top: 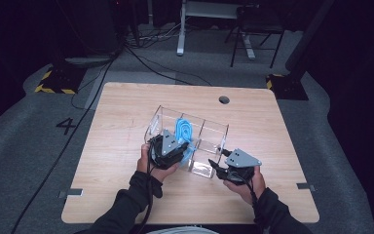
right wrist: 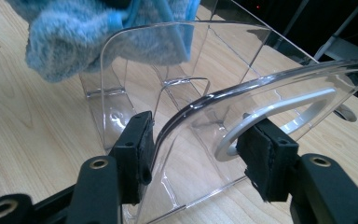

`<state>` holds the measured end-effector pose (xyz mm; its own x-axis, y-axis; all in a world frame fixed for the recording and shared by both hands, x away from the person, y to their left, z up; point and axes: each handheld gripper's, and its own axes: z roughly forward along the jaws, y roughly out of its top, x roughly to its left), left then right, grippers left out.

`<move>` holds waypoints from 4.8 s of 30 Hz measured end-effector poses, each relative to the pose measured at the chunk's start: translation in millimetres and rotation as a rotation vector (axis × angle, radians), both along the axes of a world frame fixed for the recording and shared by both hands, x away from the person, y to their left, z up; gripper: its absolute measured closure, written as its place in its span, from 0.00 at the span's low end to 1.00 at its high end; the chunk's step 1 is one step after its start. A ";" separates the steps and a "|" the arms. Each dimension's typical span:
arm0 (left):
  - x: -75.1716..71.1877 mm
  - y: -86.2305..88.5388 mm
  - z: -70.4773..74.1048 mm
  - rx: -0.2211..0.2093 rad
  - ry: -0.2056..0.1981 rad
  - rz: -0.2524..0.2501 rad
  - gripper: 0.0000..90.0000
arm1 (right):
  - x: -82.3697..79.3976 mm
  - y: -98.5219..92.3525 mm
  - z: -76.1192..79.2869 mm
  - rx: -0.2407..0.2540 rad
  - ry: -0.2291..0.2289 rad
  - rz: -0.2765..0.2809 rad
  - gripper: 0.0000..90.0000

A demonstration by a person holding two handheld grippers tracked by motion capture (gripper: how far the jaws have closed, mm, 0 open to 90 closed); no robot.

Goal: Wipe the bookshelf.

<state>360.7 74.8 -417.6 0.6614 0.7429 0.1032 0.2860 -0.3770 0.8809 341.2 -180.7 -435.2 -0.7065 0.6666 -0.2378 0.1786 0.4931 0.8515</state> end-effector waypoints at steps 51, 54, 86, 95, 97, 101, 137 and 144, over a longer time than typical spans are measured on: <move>-3.2 -9.9 -22.3 0.103 0.078 -0.122 0.71 | 0.0 0.7 -0.3 -0.006 -0.006 0.000 0.52; -6.9 -12.7 -37.9 0.180 0.105 -0.129 0.71 | 0.0 0.6 -0.3 -0.006 -0.006 0.001 0.52; -7.5 0.2 -30.4 0.178 0.098 -0.128 0.71 | 4.7 -17.5 7.2 0.048 0.067 0.186 0.50; -16.8 3.1 2.8 0.060 0.027 -0.133 0.71 | 9.1 -13.4 4.8 0.046 0.073 0.215 0.50; -19.1 1.4 9.6 0.032 0.006 -0.140 0.71 | 8.9 -13.2 4.7 0.045 0.071 0.217 0.50; -22.0 -7.7 22.5 -0.012 -0.017 -0.160 0.71 | 6.7 -11.1 4.3 0.048 0.071 0.223 0.50; -37.4 -34.5 43.5 -0.170 -0.065 -0.297 0.72 | -2.3 -11.2 4.0 0.033 0.068 0.243 0.46; -20.7 -38.5 18.6 -0.169 0.026 -0.291 0.73 | -3.3 -13.3 5.6 0.043 0.066 0.238 0.44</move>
